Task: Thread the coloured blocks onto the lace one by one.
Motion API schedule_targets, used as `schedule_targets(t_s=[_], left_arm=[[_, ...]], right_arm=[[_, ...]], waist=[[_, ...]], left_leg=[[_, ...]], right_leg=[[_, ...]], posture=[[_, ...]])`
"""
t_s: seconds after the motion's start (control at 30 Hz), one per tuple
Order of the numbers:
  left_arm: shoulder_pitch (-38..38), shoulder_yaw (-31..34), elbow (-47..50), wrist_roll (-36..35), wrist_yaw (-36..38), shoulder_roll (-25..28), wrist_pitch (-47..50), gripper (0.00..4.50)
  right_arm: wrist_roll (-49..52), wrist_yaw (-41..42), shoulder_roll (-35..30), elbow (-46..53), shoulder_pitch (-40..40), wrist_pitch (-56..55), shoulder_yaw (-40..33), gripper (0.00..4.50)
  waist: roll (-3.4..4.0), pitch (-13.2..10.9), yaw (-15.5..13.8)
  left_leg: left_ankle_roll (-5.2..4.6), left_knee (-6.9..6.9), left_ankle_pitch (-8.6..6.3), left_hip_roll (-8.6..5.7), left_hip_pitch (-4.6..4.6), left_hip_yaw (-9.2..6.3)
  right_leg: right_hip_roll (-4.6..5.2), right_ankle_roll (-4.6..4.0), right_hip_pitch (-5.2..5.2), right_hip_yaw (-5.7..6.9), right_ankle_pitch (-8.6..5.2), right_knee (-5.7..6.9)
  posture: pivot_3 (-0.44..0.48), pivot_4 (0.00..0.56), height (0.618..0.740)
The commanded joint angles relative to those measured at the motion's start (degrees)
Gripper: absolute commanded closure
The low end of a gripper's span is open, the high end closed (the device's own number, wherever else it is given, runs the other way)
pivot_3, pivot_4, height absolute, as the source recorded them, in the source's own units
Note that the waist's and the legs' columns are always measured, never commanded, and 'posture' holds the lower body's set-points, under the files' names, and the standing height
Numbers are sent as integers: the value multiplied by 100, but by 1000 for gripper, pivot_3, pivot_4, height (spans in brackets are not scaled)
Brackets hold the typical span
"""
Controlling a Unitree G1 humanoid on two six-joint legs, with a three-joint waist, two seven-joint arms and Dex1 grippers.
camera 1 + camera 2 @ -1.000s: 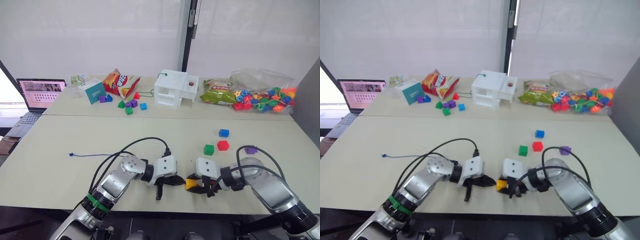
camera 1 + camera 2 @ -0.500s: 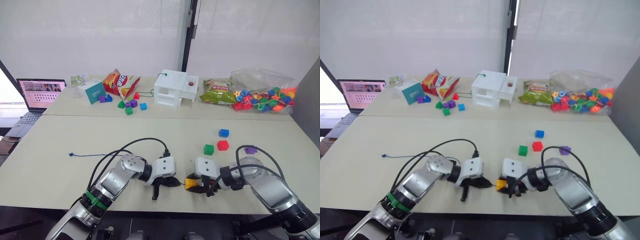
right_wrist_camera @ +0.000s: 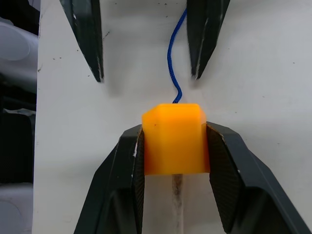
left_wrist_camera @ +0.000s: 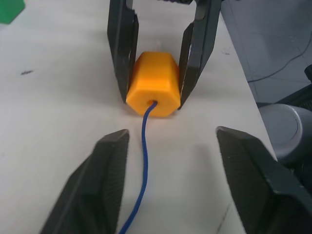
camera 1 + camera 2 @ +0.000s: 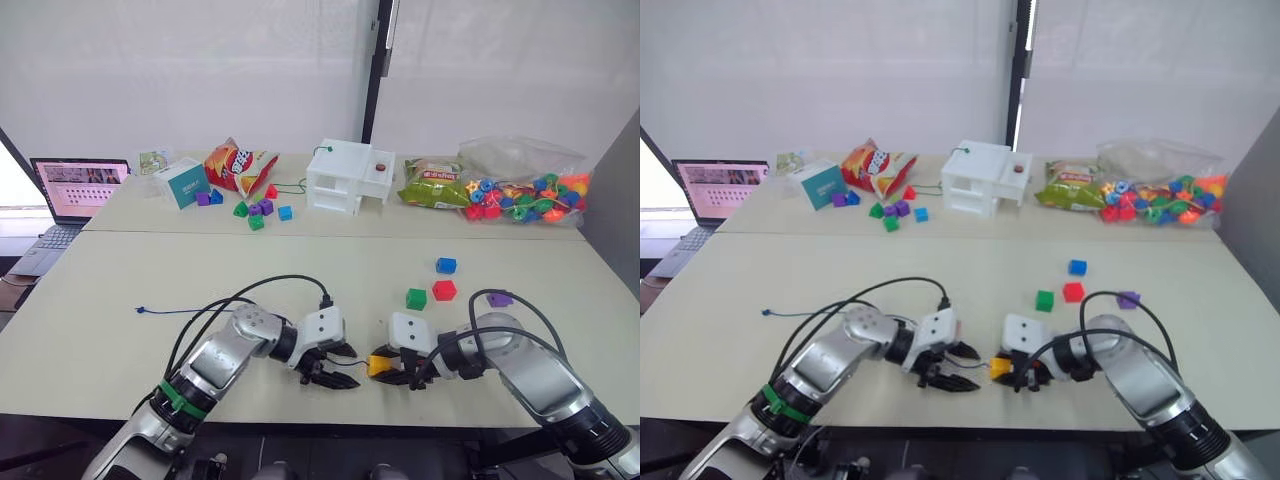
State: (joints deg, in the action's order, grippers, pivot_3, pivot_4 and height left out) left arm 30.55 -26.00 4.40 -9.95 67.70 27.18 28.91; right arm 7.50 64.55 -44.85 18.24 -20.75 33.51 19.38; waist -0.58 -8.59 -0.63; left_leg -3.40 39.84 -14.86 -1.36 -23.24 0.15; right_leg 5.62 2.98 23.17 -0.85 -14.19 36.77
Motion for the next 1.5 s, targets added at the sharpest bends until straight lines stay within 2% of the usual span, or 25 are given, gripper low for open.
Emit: schedule_targets(t_s=[0.03, 0.23, 0.27, 0.47, 0.57, 0.77, 0.8, 1.07, 1.4, 1.43, 1.5], left_arm=[[129, 56, 236, -16, -54, -36, -113, 25], [149, -115, 343, 49, -222, -303, -8, 0], [158, -143, 320, 76, -249, -346, -25, 0], [316, -419, -79, 372, -539, -715, -115, 0], [369, -559, -381, 617, -672, -808, -311, 0], [410, -573, -555, 642, -676, -939, -390, 0], [413, -586, -570, 655, -687, -968, -413, 535], [385, -552, -582, 645, -574, -950, -432, 3136], [405, -549, -599, 670, -510, -891, -482, 3193], [407, -550, -598, 669, -507, -887, -483, 3193], [407, -553, -594, 664, -503, -881, -480, 3193]], right_arm=[[87, -174, -67, 211, 76, 170, -263, 2186], [622, -151, -376, 863, 452, 449, -907, 121], [701, -158, -414, 937, 489, 478, -999, 21], [947, -76, -799, 1093, 928, 295, -1552, 21], [831, -103, -902, 914, 1057, 22, -1538, 21], [724, -154, -872, 654, 1131, -314, -1436, 21], [695, -162, -870, 612, 1160, -363, -1417, 0], [573, -214, -859, 392, 1268, -619, -1327, 0], [352, -329, -593, -5, 1288, -1034, -1088, 0], [348, -335, -565, -64, 1306, -1098, -1084, 535], [336, -358, -518, -170, 1338, -1219, -1092, 1143]], waist=[[0, 0, -11], [0, 0, -20], [0, 0, -20], [-2, -2, -43], [-2, -2, -23], [-2, -2, -13], [-2, -2, -22], [-3, -2, -21], [-2, -2, -24], [-3, -2, -25], [-3, -2, -23]], left_leg=[[0, 0, 0, -1, 0, 0], [-3, 0, -2, -6, -16, -1], [-3, -1, -2, -5, -15, -2], [-5, 0, -3, -6, -14, -2], [-5, -1, -3, -6, -12, -2], [-5, -2, -3, -4, -14, -1], [-5, -1, -3, -4, -13, -1], [-5, 0, -3, -5, -13, -1], [-5, 0, -3, -6, -13, -1], [-5, 0, -3, -6, -12, -1], [-5, 0, -3, -6, -10, -1]], right_leg=[[1, 0, 0, 0, 0, 0], [8, 1, 8, 2, 0, -5], [7, 1, 8, 2, 0, -5], [8, 1, 2, 4, 0, -9], [6, 1, 1, 4, 0, -9], [5, 1, 5, 2, 0, -8], [5, 1, 4, 3, 0, -8], [6, 1, 2, 3, 0, -8], [6, 1, 3, 2, 0, -8], [7, 2, 3, 2, 0, -8], [6, 1, 1, 3, 0, -8]], posture=[[0, 150, 740], [0, 150, 740], [0, 150, 740], [0, 150, 740], [0, 150, 740], [0, 150, 740], [0, 150, 740], [0, 150, 740], [0, 150, 740], [0, 150, 740], [0, 150, 740]])
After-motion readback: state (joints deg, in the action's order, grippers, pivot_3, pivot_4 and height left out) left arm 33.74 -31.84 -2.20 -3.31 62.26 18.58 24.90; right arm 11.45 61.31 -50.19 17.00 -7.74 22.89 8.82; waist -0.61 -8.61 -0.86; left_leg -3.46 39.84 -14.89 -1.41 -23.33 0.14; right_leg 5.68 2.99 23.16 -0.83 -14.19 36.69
